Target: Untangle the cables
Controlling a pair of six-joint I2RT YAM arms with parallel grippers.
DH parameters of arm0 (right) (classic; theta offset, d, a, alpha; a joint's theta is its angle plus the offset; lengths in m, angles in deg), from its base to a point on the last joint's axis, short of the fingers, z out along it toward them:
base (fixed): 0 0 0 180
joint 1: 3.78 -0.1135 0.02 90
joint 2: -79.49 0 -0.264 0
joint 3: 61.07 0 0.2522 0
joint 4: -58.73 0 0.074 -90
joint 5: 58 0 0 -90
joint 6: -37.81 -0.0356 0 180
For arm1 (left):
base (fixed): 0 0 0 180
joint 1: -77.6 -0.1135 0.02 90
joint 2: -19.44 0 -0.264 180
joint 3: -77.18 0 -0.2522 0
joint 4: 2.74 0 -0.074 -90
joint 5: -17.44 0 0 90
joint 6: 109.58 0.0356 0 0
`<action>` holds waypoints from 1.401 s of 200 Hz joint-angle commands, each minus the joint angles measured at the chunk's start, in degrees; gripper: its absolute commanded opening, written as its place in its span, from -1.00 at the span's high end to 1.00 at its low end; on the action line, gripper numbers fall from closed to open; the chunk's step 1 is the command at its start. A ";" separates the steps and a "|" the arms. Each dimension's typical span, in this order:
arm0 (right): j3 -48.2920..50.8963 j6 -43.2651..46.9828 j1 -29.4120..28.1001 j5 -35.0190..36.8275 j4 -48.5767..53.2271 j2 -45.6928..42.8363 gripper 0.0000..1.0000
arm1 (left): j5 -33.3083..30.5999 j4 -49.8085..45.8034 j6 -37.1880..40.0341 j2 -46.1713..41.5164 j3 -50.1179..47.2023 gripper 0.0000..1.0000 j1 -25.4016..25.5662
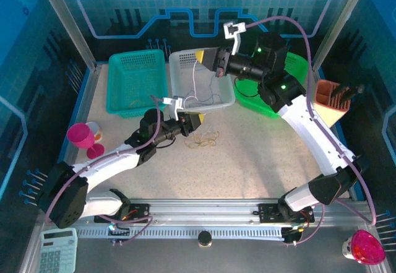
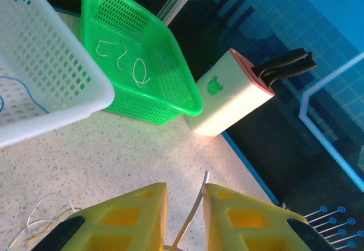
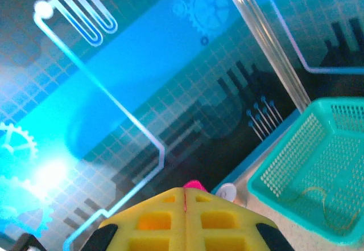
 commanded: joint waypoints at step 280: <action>-1.83 6.48 25.26 18.13 5.08 4.25 1.00 | -3.52 -1.78 -4.24 -6.73 -8.96 -0.43 0.47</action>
